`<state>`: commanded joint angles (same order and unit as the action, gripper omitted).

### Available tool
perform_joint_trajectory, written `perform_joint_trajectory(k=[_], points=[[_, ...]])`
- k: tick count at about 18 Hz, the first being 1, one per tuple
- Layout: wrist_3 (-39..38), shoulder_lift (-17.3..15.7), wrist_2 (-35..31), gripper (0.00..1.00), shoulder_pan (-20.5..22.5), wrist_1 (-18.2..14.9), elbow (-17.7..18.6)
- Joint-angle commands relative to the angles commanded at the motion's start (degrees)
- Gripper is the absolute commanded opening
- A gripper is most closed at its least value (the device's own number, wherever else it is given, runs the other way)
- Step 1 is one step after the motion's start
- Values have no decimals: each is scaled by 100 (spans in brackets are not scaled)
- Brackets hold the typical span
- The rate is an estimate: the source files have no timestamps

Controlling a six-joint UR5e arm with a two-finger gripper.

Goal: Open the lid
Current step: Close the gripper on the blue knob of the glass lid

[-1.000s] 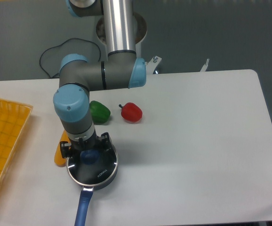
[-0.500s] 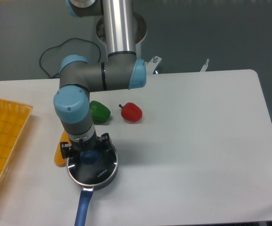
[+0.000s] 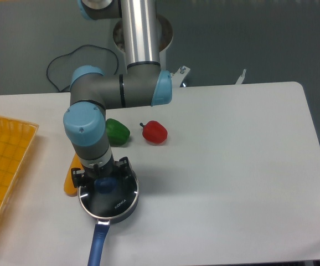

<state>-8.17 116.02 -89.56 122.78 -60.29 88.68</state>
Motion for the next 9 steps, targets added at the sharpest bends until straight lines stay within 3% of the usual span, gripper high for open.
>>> perform_joint_trajectory(k=[9], points=[[9,44,0,97,0,17,0]])
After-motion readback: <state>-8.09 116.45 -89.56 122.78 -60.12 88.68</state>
